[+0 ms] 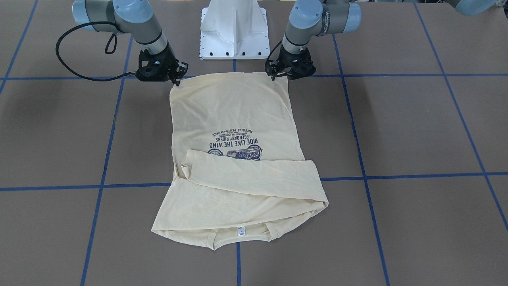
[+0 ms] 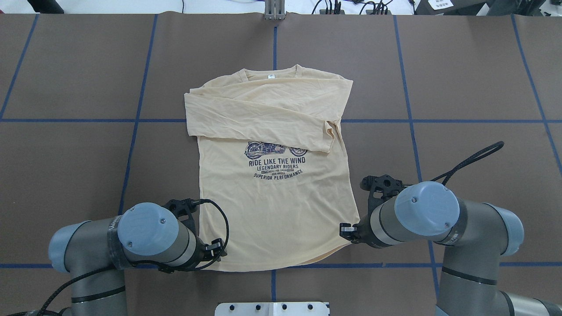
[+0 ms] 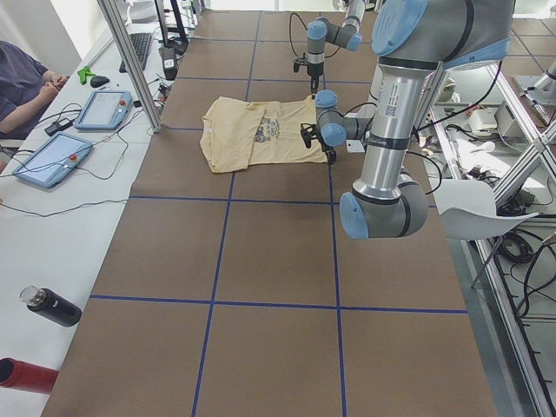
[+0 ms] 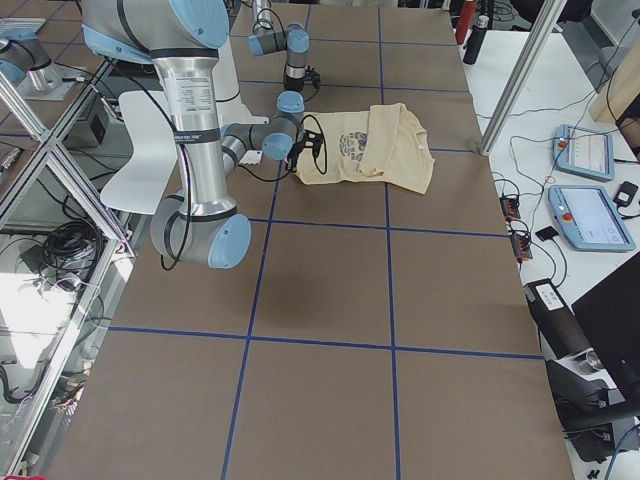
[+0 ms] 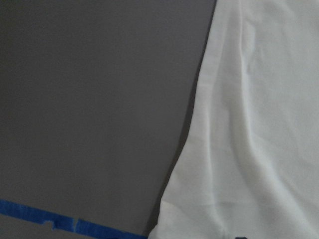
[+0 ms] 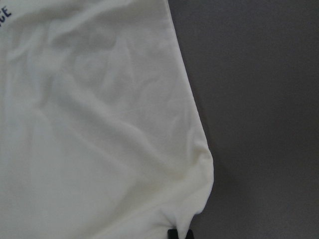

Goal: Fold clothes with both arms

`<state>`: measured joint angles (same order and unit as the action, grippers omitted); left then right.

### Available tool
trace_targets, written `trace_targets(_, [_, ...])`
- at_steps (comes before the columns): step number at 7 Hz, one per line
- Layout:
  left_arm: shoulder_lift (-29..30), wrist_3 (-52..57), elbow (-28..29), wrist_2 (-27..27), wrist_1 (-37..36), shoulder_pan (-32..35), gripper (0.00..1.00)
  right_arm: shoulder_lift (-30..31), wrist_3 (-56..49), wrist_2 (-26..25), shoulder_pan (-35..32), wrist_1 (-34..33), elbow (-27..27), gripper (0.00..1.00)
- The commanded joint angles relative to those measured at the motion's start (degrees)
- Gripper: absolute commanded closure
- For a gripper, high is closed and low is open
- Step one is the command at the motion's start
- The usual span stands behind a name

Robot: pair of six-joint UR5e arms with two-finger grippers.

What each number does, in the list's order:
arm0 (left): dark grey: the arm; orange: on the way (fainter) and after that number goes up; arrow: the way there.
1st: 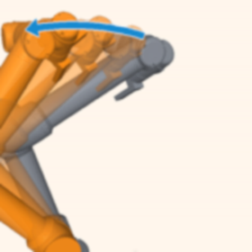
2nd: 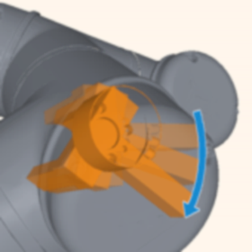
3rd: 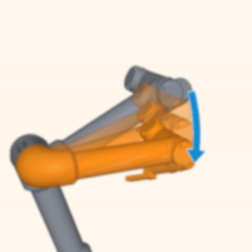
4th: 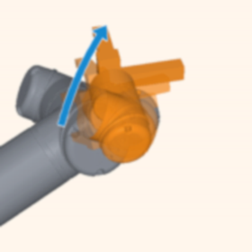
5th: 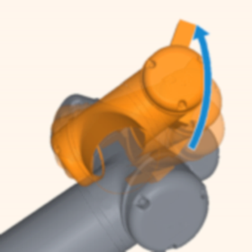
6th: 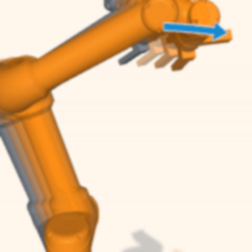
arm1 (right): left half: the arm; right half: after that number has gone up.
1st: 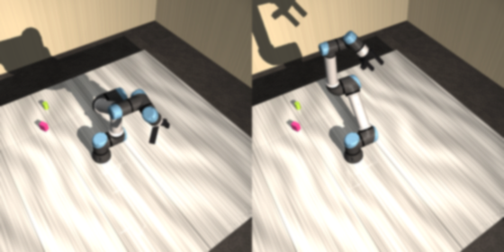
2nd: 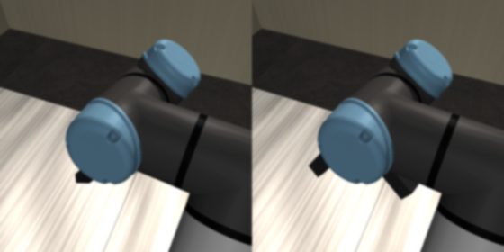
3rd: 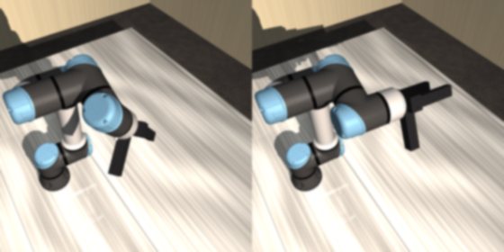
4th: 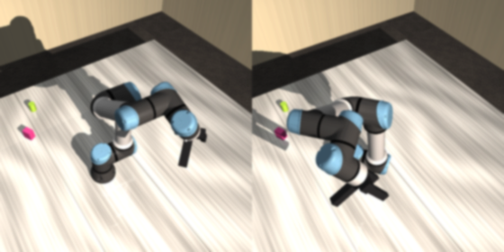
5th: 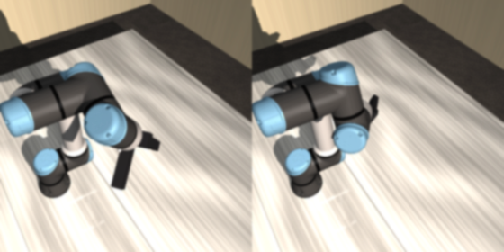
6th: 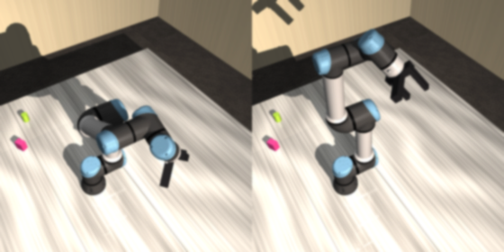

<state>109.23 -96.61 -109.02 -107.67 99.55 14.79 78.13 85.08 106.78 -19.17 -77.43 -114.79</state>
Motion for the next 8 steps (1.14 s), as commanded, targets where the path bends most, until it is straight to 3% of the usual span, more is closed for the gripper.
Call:
trace_targets(1, [0.36,-0.07,0.3,0.0,-0.06,-0.02,0.48,0.0,-0.01,0.0,-0.08,0.0,0.0,1.0])
trace_targets(5, [0.54,0.02,-0.31,-0.17,-0.06,-0.11,0.96,0.09,-0.01,0.18,-0.25,0.0,-0.09,1.0])
trace_targets(8, [0.28,0.02,-1.88,-0.17,-0.23,0.33,1.0,0.18,-0.01,0.35,-0.25,0.0,-0.09,1.0])
